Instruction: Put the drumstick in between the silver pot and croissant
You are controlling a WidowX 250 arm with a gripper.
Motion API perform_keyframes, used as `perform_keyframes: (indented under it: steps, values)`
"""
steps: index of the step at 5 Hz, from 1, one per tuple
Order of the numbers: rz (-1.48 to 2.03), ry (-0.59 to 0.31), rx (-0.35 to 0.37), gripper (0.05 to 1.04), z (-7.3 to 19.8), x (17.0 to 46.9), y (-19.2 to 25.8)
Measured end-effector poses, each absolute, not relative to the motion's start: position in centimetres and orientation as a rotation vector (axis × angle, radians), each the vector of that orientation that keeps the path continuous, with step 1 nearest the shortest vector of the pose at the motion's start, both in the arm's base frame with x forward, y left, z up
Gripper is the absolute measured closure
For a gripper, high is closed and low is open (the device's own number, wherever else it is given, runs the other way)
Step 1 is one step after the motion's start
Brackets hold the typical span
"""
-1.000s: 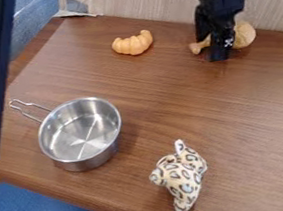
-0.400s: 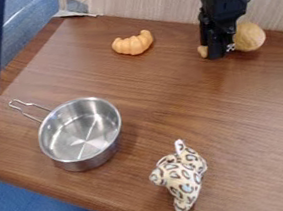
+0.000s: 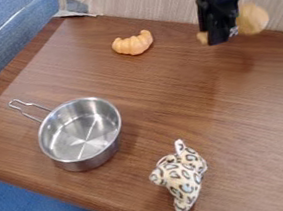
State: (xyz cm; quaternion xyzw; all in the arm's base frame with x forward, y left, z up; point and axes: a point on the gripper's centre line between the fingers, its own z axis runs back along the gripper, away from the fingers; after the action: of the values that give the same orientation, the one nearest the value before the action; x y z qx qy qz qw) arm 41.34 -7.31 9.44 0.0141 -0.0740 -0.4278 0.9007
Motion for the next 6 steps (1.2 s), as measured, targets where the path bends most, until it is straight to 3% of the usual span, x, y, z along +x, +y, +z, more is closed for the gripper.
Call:
perform_keyframes:
  steps: [2,3,6]
  values:
    - [-0.718,-0.237,0.041,0.756,14.2,39.1,-4.3]
    - [-0.544,-0.234,0.055,0.756,14.7,36.8,-1.0]
    - [-0.122,-0.090,0.137,0.756,10.2,31.9,7.5]
